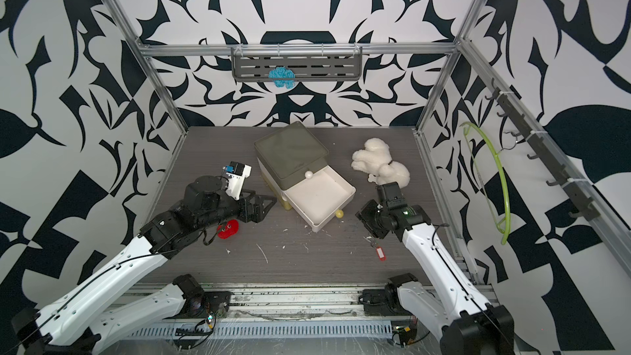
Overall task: Take the keys out of the drawer
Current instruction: Close the drawer in the storage box.
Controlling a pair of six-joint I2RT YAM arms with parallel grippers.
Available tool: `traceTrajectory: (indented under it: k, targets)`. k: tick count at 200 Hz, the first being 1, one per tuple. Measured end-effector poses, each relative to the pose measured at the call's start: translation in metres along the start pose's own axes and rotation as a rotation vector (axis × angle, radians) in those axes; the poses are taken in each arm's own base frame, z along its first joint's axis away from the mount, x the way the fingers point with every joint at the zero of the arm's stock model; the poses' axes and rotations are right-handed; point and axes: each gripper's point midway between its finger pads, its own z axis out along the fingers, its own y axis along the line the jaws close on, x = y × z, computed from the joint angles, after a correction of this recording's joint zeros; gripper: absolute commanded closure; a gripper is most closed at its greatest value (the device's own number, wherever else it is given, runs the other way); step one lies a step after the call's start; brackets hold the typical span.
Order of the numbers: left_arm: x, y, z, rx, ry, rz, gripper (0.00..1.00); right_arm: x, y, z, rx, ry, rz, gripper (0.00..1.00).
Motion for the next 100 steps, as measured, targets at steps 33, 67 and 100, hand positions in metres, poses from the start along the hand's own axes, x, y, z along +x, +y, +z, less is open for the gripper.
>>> traceTrajectory:
  k: [33,67,100]
  targets:
    - [-0.025,-0.012,0.0,0.036,0.026,0.016,0.01,0.011,0.006,0.004,-0.112,0.032,0.004,0.41]
    - [-0.058,-0.006,0.005,0.091,0.028,-0.067,0.01,0.02,0.009,0.02,-0.16,0.102,0.027,0.41]
    - [-0.076,-0.006,0.027,0.176,0.088,-0.168,0.01,0.019,0.026,0.015,-0.236,0.104,0.016,0.41]
